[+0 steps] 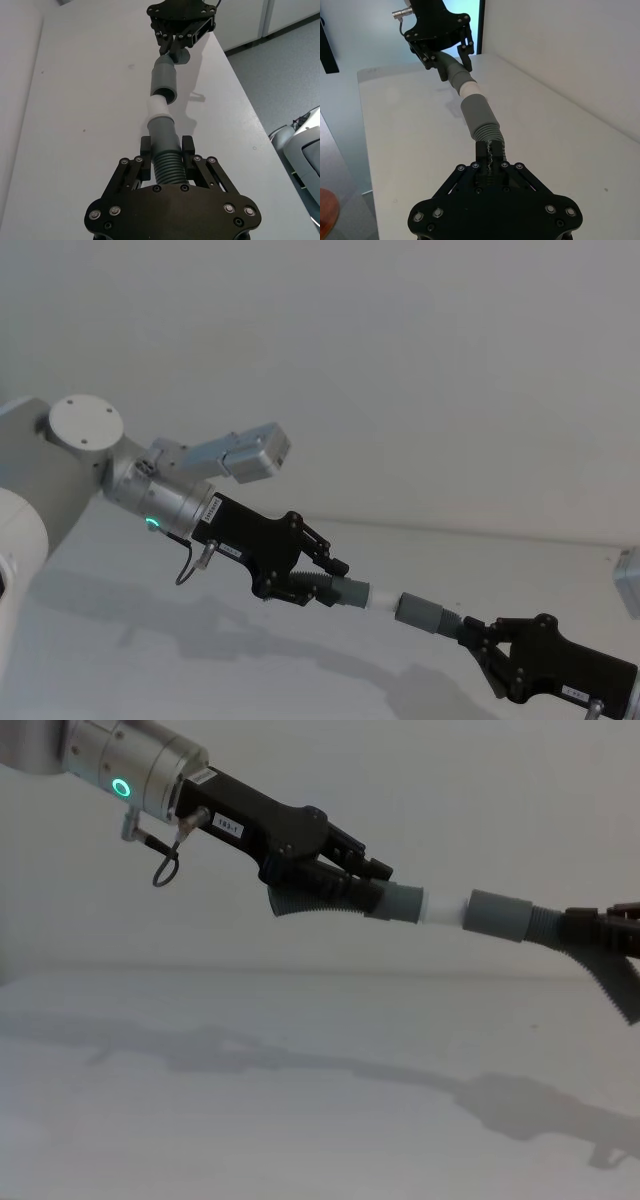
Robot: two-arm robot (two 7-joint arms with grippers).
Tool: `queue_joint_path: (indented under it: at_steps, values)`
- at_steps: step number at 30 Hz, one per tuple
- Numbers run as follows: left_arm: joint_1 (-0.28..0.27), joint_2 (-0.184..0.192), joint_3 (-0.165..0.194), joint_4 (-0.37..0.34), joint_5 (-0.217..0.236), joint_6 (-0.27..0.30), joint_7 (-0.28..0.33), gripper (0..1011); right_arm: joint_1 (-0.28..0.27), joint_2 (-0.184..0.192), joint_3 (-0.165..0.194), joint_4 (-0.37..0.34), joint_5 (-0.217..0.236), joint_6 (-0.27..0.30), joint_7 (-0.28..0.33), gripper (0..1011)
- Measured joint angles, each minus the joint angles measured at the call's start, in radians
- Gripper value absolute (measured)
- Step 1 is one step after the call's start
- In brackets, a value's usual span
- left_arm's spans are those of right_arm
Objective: Use both hands to pick up one end of the pipe from the table, align the ends, and insert them.
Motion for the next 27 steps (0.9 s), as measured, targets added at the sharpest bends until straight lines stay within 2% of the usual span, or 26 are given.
queue_joint_path:
  at_steps: [27]
  values:
    - [0.000,0.000,0.000,0.001,0.000,0.000,0.000,329,0.008,0.028,-0.015,0.008,0.012,-0.010,-0.006,50]
